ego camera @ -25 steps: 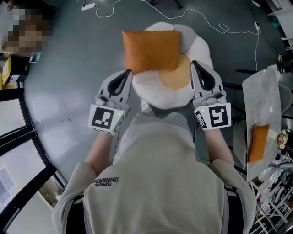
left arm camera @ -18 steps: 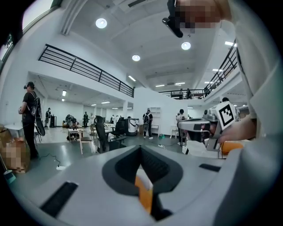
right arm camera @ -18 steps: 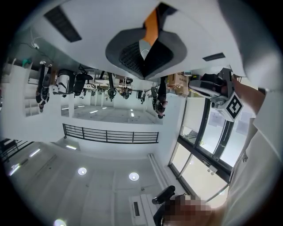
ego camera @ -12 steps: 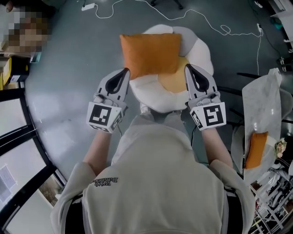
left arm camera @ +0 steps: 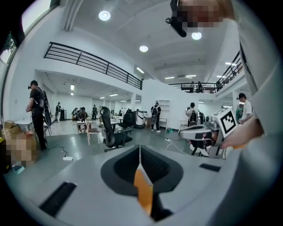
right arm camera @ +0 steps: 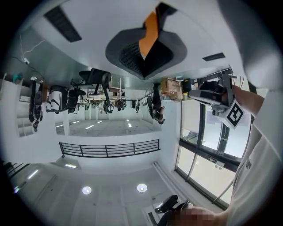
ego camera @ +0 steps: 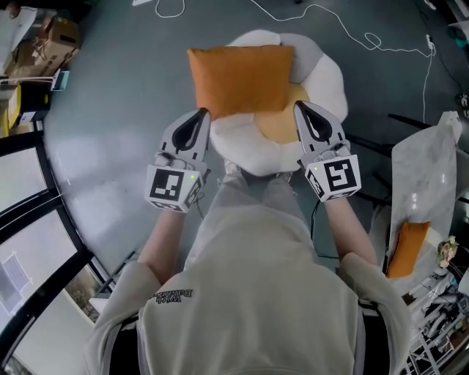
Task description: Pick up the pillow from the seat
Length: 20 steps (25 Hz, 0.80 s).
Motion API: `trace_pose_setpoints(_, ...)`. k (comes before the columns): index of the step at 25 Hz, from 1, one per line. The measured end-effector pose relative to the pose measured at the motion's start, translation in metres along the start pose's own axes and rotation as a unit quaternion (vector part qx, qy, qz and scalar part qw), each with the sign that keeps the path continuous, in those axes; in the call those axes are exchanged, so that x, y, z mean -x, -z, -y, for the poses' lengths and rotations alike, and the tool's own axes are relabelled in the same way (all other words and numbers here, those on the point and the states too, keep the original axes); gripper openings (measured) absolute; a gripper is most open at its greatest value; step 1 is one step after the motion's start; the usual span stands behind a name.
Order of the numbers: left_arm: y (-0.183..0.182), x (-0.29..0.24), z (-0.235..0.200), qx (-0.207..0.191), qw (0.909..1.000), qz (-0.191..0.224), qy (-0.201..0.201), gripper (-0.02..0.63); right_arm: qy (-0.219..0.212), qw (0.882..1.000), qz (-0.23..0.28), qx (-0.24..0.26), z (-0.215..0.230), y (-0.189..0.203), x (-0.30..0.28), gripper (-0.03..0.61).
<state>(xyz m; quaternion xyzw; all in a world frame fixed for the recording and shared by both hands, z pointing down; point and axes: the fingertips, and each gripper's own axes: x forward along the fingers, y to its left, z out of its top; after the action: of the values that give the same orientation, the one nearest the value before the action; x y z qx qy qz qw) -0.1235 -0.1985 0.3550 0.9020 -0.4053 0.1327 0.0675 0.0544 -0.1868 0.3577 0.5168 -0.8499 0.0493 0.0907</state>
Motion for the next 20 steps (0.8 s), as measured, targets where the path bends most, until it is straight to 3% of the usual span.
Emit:
trace_pose_setpoints(8, 0.036, -0.045, -0.031, -0.015, 0.9989, -0.036, -0.025, 0.023, 0.010, 0.999, -0.030, -0.033, 0.044, 0.052, -0.043, 0.009)
trace_pose_setpoints(10, 0.055, -0.060, -0.041, -0.014, 0.9982, -0.051, -0.028, 0.107, 0.014, 0.998, -0.042, -0.046, 0.057, 0.073, -0.058, 0.018)
trace_pose_setpoints(13, 0.091, -0.080, -0.055, 0.003, 0.9964, -0.079, -0.032, 0.148, 0.014, 0.996, -0.065, -0.061, 0.070, 0.110, -0.081, 0.116)
trace_pose_setpoints(17, 0.128, -0.106, -0.070, 0.019, 0.9933, -0.106, -0.040, 0.199, 0.011, 0.991, -0.091, -0.099, 0.085, 0.153, -0.112, 0.194)
trace_pose_setpoints(20, 0.157, -0.127, -0.082, 0.053, 0.9901, -0.119, -0.052, 0.276, 0.007, 0.988, -0.111, -0.111, 0.095, 0.190, -0.134, 0.269)
